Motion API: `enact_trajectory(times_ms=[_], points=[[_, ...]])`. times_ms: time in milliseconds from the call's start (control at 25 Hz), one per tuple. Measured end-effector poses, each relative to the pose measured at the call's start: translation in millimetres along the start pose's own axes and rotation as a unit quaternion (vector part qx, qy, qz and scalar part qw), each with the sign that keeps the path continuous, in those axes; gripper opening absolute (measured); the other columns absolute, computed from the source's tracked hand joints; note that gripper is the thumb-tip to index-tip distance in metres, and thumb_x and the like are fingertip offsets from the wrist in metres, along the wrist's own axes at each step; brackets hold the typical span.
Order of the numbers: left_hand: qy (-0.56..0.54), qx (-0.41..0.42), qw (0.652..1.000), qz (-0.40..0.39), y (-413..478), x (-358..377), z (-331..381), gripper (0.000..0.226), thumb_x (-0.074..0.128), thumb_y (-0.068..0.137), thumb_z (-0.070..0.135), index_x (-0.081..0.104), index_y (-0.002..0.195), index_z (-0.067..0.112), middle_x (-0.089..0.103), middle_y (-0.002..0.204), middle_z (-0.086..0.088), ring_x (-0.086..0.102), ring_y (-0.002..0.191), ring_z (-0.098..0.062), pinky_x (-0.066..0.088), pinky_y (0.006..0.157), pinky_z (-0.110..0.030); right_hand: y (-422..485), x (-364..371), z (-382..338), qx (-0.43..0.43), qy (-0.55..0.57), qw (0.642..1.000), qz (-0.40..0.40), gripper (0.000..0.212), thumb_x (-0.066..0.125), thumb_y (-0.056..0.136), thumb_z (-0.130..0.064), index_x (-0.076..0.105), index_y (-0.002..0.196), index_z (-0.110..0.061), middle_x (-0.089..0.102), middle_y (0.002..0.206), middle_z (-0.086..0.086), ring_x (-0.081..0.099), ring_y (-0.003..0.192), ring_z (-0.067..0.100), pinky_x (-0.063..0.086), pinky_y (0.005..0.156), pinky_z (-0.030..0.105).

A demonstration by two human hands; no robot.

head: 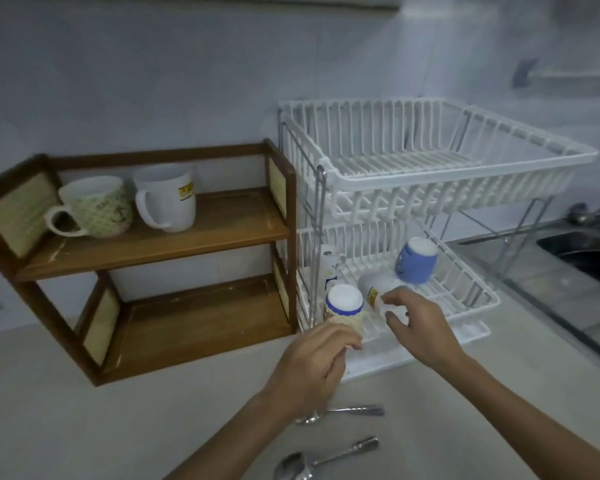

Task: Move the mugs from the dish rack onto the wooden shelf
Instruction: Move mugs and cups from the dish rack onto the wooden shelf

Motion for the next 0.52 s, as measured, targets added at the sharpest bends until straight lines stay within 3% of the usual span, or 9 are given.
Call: enact_trajectory(times_ms=[120,200,280,320,400,520], points=[[0.214,0.031,0.973,-0.08,39,61,-9,0.037,0.072,0.068,0.001,0.07,0.102,0.016,0.071,0.109,-0.002,0.065,0.105,-0.021,0.05,0.093,-0.031,27,8,58,0.065,-0.057,0.995,-0.053,0.064,0.075,0.079,-0.02,0.045,0.134,-0.005,0.051,0.131,0.019,0.047,0.121,0.037,0.042,0.094,0.04],[0.425,-0.007,0.885,-0.191,64,93,-34,0.045,0.065,0.081,0.012,0.058,0.125,0.016,0.058,0.133,-0.007,0.048,0.13,-0.024,0.036,0.11,-0.042,44,17,82,0.105,-0.047,0.991,-0.071,0.086,0.078,0.075,-0.032,0.031,0.143,-0.005,0.038,0.142,0.022,0.038,0.128,0.039,0.04,0.1,0.046],[0.502,-0.039,0.782,-0.367,74,122,-67,0.055,0.051,0.093,0.012,0.03,0.144,0.01,0.029,0.152,-0.015,0.019,0.144,-0.032,0.01,0.117,-0.051,58,31,96,0.133,-0.014,0.986,-0.098,0.1,0.079,0.071,-0.041,0.022,0.146,-0.008,0.032,0.145,0.021,0.035,0.13,0.038,0.04,0.101,0.047],[0.534,-0.024,0.734,-0.418,76,130,-78,0.061,0.051,0.094,0.014,0.021,0.147,0.01,0.022,0.155,-0.016,0.012,0.145,-0.034,0.005,0.117,-0.052,62,41,99,0.142,0.0,0.983,-0.117,0.105,0.08,0.069,-0.045,0.019,0.146,-0.01,0.032,0.144,0.021,0.036,0.129,0.038,0.04,0.1,0.048],[0.597,0.023,0.659,-0.456,76,146,-92,0.069,0.055,0.092,0.017,0.014,0.148,0.01,0.021,0.154,-0.017,0.013,0.144,-0.035,0.006,0.117,-0.052,66,56,105,0.154,0.012,0.978,-0.137,0.112,0.081,0.062,-0.051,0.015,0.147,-0.016,0.033,0.141,0.021,0.041,0.125,0.039,0.044,0.096,0.049],[0.641,0.063,0.616,-0.453,76,160,-100,0.058,0.053,0.093,0.014,0.024,0.144,0.007,0.036,0.143,-0.015,0.032,0.135,-0.033,0.019,0.116,-0.047,71,63,110,0.148,0.024,0.982,-0.113,0.104,0.081,0.057,-0.047,0.024,0.139,-0.018,0.042,0.128,0.021,0.049,0.114,0.041,0.05,0.088,0.046]])
Point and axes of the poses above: each hand's wrist, its own y-axis towards the middle knuckle, its own x-axis out of the palm, z = x × y, the point moved 7 cm from there along y, towards the middle knuckle
